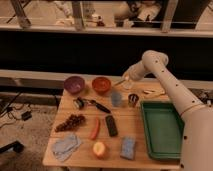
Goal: Place fork in paper cup
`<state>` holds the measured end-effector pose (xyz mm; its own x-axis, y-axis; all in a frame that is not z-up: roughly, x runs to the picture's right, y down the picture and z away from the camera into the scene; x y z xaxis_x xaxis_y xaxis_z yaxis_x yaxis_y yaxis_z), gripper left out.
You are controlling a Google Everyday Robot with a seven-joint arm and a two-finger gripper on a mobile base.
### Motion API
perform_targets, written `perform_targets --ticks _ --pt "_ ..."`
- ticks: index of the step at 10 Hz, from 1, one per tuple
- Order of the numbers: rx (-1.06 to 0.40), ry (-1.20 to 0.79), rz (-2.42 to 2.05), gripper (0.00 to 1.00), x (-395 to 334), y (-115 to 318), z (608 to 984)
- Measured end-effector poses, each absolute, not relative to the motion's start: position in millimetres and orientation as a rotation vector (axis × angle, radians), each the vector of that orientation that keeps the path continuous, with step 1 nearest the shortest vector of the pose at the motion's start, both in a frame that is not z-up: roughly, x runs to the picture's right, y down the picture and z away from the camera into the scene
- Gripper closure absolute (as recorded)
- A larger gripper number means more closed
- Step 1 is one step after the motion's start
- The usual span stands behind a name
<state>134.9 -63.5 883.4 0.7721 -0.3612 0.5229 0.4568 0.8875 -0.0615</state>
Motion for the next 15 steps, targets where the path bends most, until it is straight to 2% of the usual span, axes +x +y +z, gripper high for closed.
perform_targets --ticks 8,15 --pt "-0.16 -0.474 -0.429 1.0 150 -93 907" --pt "-0.187 -0.492 -0.405 1.0 136 -77 939"
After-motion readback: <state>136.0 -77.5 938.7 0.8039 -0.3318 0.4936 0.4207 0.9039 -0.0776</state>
